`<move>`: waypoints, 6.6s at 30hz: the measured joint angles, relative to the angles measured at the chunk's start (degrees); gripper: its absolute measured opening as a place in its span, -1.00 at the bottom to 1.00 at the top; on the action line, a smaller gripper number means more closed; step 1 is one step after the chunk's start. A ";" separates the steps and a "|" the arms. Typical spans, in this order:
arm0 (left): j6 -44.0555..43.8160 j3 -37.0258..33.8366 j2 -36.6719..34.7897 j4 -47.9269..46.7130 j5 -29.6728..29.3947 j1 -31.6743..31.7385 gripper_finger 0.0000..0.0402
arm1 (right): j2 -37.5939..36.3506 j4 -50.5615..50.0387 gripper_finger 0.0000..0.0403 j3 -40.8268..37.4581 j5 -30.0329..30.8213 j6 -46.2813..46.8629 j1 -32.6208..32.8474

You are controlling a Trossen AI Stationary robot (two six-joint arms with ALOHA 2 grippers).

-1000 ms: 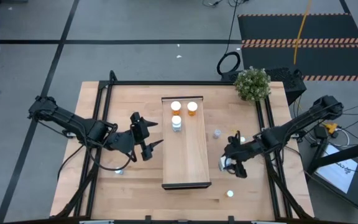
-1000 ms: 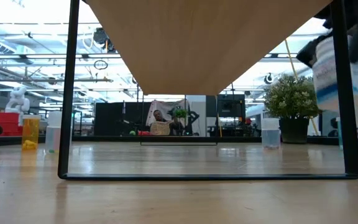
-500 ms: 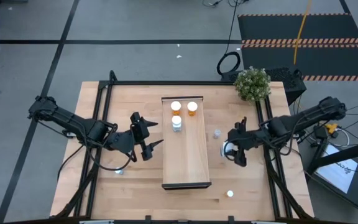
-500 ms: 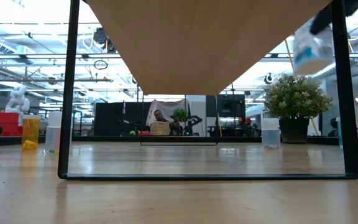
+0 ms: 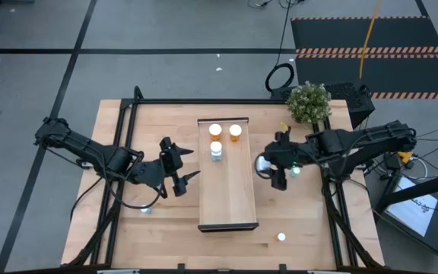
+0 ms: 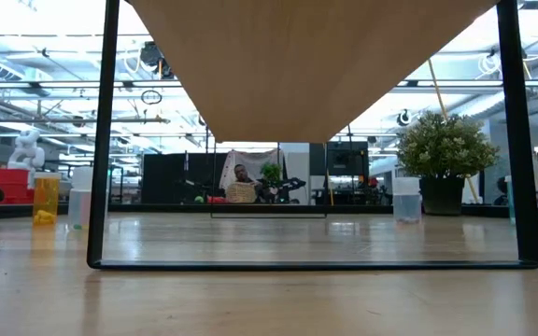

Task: Pick and place medicine bottles onto shelf by color
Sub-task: Put the white medicine bottle on the shelf aligned with the other white medicine bottle, then put the bottom transparent pill bottle on the shelf

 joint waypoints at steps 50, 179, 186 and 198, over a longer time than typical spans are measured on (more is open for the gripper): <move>0.50 0.00 0.00 1.08 0.09 -0.01 0.69 | 23.39 2.43 0.19 16.72 -9.26 -18.35 -13.64; -33.90 -16.30 0.04 -10.99 2.55 -14.40 0.69 | 7.15 8.67 0.54 2.66 18.87 -0.61 25.92; -41.02 -21.62 0.04 -7.65 2.44 -14.34 0.48 | 4.23 12.90 0.53 -4.77 17.90 -0.62 26.14; -41.10 -25.38 5.43 -1.85 -0.61 -14.27 0.17 | -8.57 19.27 0.53 -16.32 17.96 2.46 26.12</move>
